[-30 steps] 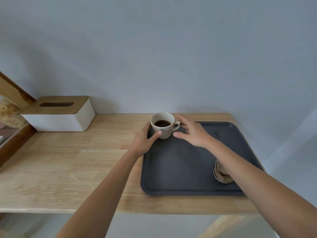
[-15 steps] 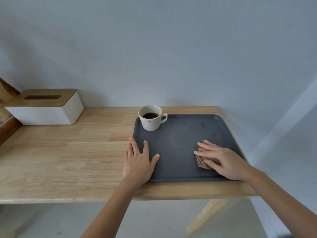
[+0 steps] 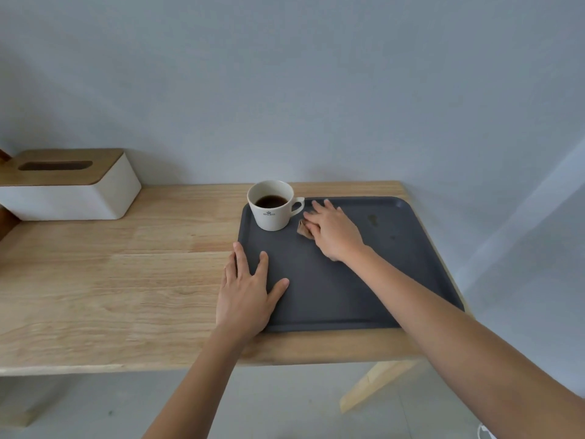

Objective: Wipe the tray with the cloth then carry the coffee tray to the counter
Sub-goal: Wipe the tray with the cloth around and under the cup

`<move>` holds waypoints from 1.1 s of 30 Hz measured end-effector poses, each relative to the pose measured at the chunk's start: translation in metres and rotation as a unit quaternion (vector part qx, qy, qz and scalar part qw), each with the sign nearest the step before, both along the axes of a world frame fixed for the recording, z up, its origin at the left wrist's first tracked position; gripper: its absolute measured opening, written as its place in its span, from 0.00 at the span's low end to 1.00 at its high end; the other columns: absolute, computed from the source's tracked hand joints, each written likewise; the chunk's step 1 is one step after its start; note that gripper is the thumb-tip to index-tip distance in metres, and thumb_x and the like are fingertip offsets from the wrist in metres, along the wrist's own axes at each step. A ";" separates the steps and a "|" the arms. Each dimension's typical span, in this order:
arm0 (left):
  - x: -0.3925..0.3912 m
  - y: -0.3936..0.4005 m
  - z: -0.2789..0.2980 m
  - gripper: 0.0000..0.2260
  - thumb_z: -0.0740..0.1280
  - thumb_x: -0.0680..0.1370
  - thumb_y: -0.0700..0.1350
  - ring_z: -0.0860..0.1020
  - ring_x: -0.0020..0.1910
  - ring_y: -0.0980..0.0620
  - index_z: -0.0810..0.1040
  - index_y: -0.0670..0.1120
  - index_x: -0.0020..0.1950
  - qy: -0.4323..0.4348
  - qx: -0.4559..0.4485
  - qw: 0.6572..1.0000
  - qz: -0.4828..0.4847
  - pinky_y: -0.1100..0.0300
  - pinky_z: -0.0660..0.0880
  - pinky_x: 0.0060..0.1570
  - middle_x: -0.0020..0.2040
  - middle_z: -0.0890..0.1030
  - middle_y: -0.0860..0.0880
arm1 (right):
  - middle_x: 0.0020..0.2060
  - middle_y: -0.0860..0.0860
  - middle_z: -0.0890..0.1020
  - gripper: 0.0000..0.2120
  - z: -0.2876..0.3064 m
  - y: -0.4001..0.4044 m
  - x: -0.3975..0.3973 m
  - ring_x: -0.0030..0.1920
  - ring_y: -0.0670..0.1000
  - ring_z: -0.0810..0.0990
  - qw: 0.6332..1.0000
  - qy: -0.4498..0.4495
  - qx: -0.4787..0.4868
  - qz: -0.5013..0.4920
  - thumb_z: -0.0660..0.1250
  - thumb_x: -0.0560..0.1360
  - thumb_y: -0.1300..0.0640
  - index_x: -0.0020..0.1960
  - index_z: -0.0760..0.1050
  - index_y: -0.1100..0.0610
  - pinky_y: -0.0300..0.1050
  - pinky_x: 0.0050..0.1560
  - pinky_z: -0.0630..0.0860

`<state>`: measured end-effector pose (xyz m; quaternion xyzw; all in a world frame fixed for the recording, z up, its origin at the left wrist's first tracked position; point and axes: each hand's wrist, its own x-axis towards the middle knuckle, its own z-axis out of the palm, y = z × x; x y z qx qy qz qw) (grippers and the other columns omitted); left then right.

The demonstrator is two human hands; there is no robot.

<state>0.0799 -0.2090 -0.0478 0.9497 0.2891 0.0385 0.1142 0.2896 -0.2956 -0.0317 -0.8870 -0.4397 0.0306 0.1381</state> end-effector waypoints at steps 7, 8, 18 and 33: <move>0.000 -0.002 0.001 0.33 0.50 0.76 0.67 0.50 0.77 0.39 0.55 0.52 0.77 -0.012 -0.009 1.000 0.025 0.46 0.57 0.73 0.79 0.44 0.38 | 0.70 0.52 0.71 0.18 0.008 -0.038 0.056 0.71 0.57 0.64 0.997 -0.010 0.014 -0.069 0.53 0.82 0.56 0.70 0.70 0.56 0.53 0.70 0.64; 0.000 -0.003 0.002 0.33 0.50 0.76 0.67 0.51 0.77 0.39 0.55 0.52 0.77 -0.013 -0.010 0.999 0.030 0.46 0.58 0.72 0.79 0.44 0.39 | 0.71 0.53 0.71 0.19 0.008 -0.047 0.060 0.71 0.57 0.64 0.996 -0.009 0.015 -0.085 0.53 0.82 0.56 0.70 0.70 0.56 0.54 0.69 0.64; 0.002 -0.005 0.003 0.33 0.49 0.76 0.67 0.49 0.77 0.39 0.55 0.52 0.77 -0.004 -0.005 0.999 0.035 0.46 0.55 0.74 0.79 0.44 0.38 | 0.63 0.59 0.75 0.15 -0.002 -0.082 -0.016 0.63 0.60 0.73 0.985 -0.066 0.007 -0.162 0.58 0.80 0.59 0.66 0.71 0.58 0.53 0.63 0.72; 0.000 -0.003 0.002 0.32 0.50 0.76 0.67 0.49 0.77 0.40 0.56 0.53 0.77 -0.012 -0.012 0.999 0.029 0.46 0.55 0.74 0.79 0.45 0.39 | 0.66 0.59 0.74 0.16 0.015 -0.060 0.058 0.68 0.60 0.68 0.987 -0.016 0.004 -0.159 0.53 0.82 0.56 0.64 0.74 0.60 0.57 0.67 0.65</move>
